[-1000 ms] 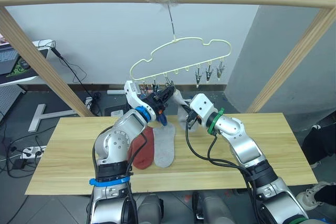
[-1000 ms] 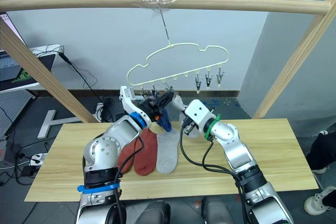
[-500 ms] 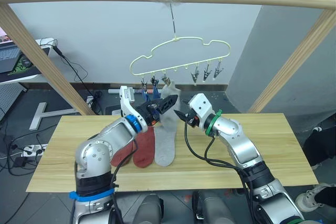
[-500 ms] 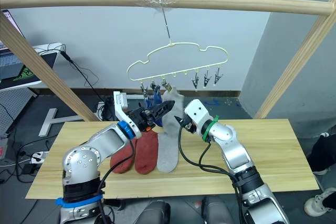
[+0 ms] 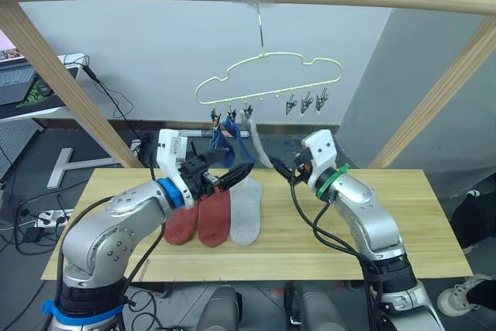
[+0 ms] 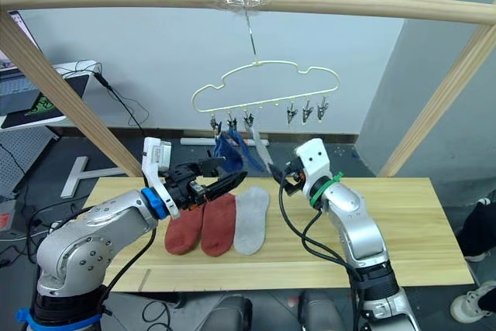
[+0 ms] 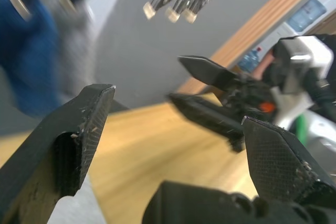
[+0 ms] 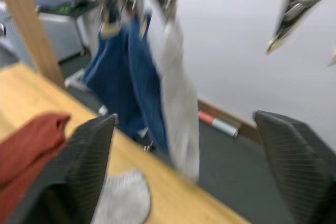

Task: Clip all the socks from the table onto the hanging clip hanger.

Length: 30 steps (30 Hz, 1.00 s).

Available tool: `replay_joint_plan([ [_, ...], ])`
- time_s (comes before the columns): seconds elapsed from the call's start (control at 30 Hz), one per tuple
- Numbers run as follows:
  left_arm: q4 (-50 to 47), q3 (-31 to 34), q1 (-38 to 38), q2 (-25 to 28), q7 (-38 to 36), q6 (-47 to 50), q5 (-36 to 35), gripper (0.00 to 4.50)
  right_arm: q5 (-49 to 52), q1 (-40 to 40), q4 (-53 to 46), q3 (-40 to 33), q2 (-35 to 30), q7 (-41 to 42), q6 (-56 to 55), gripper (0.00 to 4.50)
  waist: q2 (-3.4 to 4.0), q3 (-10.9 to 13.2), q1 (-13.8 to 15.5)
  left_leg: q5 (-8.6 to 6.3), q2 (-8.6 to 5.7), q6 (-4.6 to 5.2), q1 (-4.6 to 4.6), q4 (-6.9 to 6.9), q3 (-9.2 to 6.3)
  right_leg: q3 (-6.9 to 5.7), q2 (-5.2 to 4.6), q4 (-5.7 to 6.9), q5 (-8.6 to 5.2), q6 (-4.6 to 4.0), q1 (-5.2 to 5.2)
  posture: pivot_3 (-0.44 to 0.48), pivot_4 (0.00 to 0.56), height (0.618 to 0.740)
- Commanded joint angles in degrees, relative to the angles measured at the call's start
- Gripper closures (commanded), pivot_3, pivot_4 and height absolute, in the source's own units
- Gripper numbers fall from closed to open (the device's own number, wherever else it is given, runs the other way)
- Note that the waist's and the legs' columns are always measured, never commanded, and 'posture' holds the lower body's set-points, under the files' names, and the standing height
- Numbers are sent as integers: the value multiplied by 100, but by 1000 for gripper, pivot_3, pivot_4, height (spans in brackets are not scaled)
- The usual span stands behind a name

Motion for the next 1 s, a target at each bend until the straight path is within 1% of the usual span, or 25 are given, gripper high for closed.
replay_joint_plan([
  [0.03, -353, -368, 224, 324, -619, -843, 687, 0, -71, -119, -235, -169, 94, -429, 29, 1561, 1, 0, -5, 0, 0, 0, 0, -1, 3, 5, -1, 0, 0, 0, -3, 74, 171, 740],
  [0.2, -71, -549, 234, 380, -928, -1454, 1201, 0, -111, -370, -8, -199, 150, -632, -88, 1561, 1, 0, -1, 0, 0, 1, -23, 3, 3, 1, -2, 3, 1, -2, -23, 64, 162, 740],
  [0.33, 156, -397, -82, 161, -874, -1639, 1244, 0, -87, -830, 458, -321, 361, -918, -206, 1561, 1, 0, -5, 1, -2, 2, -28, 5, 1, -7, 2, 4, 1, -2, -25, 63, 162, 740],
  [0.43, 191, -413, -147, 180, -1019, -1796, 1344, 0, -65, -1127, 796, -404, 477, -1049, -267, 1561, 1, 0, -18, 1, -3, 3, -43, 10, 7, -2, 2, 8, 5, -5, -41, 65, 164, 740],
  [0.53, 237, -428, -203, 216, -1088, -1852, 1407, 0, -20, -1334, 1058, -465, 561, -1104, -305, 1561, 0, 0, -14, 1, -2, 2, -73, 10, 5, -5, 2, 12, 20, -30, -71, 67, 165, 740],
  [0.77, 264, -331, -331, 213, -1110, -1849, 1419, 0, 14, -1847, 1693, -623, 633, -1226, -444, 1561, 1, 0, -15, 1, -3, 4, -75, 12, 6, -7, 1, 15, 22, -32, -72, 76, 168, 740],
  [1.0, 385, -228, -462, 248, -1228, -1968, 1431, 0, 58, -1950, 1842, -498, 794, -1103, -673, 1561, 1, 0, -13, 0, -2, 4, -74, 11, 3, -10, 4, 20, 22, -32, -72, 88, 179, 740],
])
